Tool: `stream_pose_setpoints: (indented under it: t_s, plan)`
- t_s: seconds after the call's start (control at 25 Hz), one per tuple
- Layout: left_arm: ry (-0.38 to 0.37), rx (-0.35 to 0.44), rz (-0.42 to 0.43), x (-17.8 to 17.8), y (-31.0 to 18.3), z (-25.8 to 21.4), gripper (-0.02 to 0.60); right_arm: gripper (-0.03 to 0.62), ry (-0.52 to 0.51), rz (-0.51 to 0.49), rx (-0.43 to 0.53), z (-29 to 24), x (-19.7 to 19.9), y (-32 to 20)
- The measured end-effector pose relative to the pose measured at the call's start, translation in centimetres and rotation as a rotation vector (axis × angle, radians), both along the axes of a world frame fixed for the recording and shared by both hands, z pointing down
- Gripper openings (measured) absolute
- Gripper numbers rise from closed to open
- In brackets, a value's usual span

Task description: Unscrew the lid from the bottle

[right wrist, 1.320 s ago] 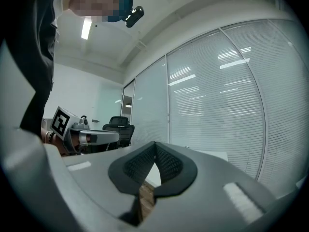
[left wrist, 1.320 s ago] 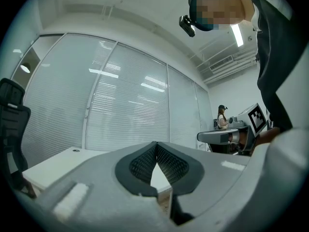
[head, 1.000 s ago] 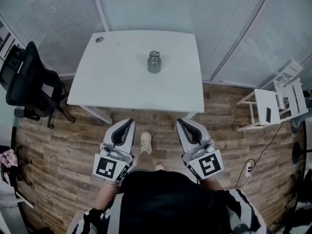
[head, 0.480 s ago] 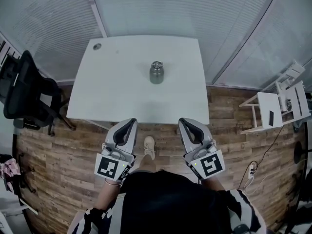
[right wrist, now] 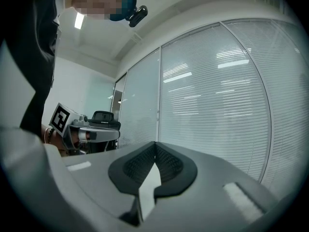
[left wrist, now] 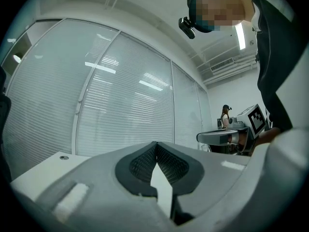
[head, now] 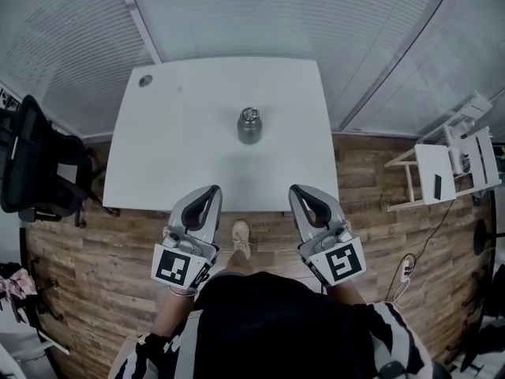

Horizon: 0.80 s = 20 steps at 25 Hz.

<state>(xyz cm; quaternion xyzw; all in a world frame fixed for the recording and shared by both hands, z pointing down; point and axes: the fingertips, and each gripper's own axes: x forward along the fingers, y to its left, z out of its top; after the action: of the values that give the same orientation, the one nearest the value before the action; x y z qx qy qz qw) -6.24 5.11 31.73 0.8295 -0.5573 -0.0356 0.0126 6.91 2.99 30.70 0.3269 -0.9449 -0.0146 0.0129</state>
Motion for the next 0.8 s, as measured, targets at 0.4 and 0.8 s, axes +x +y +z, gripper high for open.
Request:
stream_pose_setpoints:
  t_s: [0.4, 0.8]
  plan:
    - [0.002, -0.011, 0.033, -2.4, -4.9, -0.2, -0.002, 0.0, 0.015, 0.017, -0.001, -0.6, -2.7, -4.5]
    - [0.006, -0.011, 0.07, -5.2, -10.1, -0.2, -0.003, 0.0, 0.019, 0.066, -0.012, -0.3, -5.2, -9.2]
